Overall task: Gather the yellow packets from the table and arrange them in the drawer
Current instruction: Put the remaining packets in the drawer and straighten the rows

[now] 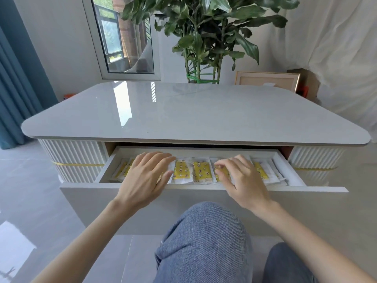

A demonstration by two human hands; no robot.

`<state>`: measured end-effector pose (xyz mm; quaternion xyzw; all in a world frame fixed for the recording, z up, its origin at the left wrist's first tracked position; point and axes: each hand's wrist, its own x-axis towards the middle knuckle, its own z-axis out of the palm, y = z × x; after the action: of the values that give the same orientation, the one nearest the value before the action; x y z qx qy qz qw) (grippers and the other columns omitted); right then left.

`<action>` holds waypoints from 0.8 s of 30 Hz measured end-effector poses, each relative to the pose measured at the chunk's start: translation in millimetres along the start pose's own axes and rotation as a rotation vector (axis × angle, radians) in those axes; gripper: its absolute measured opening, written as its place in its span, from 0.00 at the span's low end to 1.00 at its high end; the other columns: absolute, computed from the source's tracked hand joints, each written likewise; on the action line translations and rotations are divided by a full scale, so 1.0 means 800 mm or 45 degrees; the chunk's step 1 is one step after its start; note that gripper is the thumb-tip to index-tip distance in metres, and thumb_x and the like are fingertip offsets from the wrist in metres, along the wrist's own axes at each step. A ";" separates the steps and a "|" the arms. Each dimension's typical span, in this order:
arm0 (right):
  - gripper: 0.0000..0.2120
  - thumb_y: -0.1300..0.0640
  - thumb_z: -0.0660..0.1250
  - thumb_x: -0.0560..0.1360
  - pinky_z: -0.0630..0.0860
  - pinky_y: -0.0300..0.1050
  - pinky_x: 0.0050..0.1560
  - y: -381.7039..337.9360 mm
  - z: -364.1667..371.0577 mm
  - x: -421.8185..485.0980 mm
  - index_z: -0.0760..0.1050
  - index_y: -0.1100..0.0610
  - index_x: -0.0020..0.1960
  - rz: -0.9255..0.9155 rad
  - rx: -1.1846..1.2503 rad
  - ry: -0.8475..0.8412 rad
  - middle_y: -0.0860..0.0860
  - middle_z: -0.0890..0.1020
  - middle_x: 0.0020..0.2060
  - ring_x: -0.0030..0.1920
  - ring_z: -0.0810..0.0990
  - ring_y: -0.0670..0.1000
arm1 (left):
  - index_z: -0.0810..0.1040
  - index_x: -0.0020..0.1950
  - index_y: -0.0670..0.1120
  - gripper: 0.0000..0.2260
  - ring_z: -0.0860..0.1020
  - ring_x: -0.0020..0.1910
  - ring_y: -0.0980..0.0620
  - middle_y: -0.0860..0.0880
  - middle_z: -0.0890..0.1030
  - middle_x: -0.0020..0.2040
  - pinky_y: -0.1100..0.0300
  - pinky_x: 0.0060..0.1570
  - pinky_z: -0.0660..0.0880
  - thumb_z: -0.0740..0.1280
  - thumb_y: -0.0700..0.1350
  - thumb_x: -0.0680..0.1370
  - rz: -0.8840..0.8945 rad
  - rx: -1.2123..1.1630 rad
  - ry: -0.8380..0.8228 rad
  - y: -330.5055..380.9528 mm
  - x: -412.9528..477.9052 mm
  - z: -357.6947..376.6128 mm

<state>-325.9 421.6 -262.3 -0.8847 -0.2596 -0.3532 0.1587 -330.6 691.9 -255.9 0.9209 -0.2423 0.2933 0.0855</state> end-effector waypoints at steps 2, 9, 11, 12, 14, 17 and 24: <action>0.19 0.45 0.59 0.79 0.74 0.48 0.47 0.008 0.005 0.000 0.80 0.59 0.52 -0.166 -0.051 0.015 0.49 0.82 0.45 0.47 0.78 0.52 | 0.71 0.69 0.49 0.26 0.71 0.66 0.49 0.50 0.74 0.67 0.50 0.68 0.62 0.49 0.62 0.80 0.158 0.111 -0.045 -0.009 0.000 0.001; 0.46 0.26 0.59 0.67 0.58 0.54 0.73 0.040 0.022 0.030 0.69 0.61 0.71 -0.248 -0.284 -0.227 0.55 0.70 0.70 0.72 0.64 0.54 | 0.59 0.76 0.48 0.43 0.57 0.76 0.44 0.46 0.59 0.77 0.38 0.72 0.55 0.55 0.75 0.69 0.230 0.370 -0.194 -0.036 0.031 0.023; 0.52 0.22 0.55 0.65 0.51 0.57 0.75 0.047 0.029 0.043 0.63 0.61 0.74 -0.155 -0.369 -0.354 0.54 0.65 0.74 0.75 0.58 0.55 | 0.55 0.78 0.48 0.46 0.53 0.77 0.42 0.45 0.55 0.78 0.37 0.72 0.53 0.52 0.76 0.68 0.123 0.400 -0.239 -0.044 0.042 0.030; 0.54 0.21 0.53 0.64 0.49 0.58 0.74 0.052 0.033 0.049 0.61 0.61 0.75 -0.114 -0.417 -0.412 0.54 0.62 0.75 0.76 0.56 0.55 | 0.54 0.78 0.48 0.48 0.52 0.77 0.41 0.44 0.54 0.78 0.36 0.72 0.52 0.51 0.77 0.67 0.063 0.407 -0.265 -0.049 0.047 0.035; 0.57 0.20 0.50 0.63 0.45 0.59 0.75 0.062 0.040 0.057 0.55 0.60 0.77 -0.016 -0.473 -0.516 0.53 0.57 0.77 0.78 0.52 0.55 | 0.52 0.78 0.47 0.49 0.52 0.77 0.40 0.43 0.54 0.78 0.36 0.72 0.50 0.49 0.77 0.66 -0.038 0.403 -0.306 -0.059 0.056 0.045; 0.57 0.20 0.49 0.62 0.44 0.58 0.76 0.079 0.053 0.064 0.54 0.59 0.78 0.090 -0.455 -0.549 0.52 0.58 0.77 0.77 0.54 0.53 | 0.53 0.78 0.46 0.46 0.59 0.75 0.41 0.44 0.62 0.76 0.36 0.71 0.53 0.49 0.74 0.69 -0.066 0.360 -0.305 -0.072 0.066 0.061; 0.38 0.39 0.76 0.63 0.65 0.47 0.67 0.111 0.076 0.067 0.74 0.57 0.67 -0.053 -0.379 -0.133 0.50 0.77 0.65 0.64 0.77 0.53 | 0.68 0.71 0.49 0.33 0.69 0.62 0.45 0.48 0.73 0.66 0.49 0.65 0.62 0.66 0.63 0.70 -0.054 0.335 0.025 -0.080 0.082 0.090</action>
<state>-209.3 396.1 -275.3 -0.9100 -0.2307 -0.3446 0.0046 -216.0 700.0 -277.6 0.9261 -0.1815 0.3295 -0.0275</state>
